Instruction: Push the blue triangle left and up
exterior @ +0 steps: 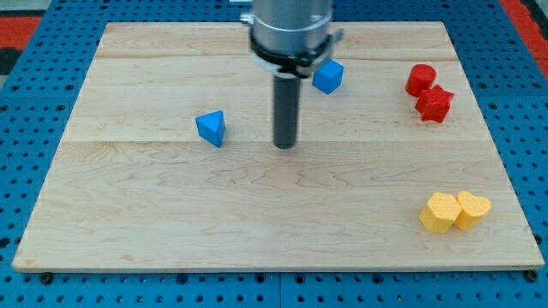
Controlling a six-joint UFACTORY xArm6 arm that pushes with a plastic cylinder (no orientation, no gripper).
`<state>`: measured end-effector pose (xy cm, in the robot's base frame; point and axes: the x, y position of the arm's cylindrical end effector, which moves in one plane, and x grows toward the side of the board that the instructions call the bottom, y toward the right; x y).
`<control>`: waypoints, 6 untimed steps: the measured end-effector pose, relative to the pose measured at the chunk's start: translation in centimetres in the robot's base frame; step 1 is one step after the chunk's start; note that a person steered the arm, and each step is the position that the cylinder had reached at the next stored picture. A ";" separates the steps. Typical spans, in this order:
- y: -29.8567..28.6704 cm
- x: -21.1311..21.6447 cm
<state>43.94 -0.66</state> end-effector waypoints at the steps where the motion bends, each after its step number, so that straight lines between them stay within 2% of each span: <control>1: -3.7 -3.4; 2: -5.3 -4.4; 4: -5.3 -1.7; 6: -6.0 -1.6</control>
<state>42.32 -6.65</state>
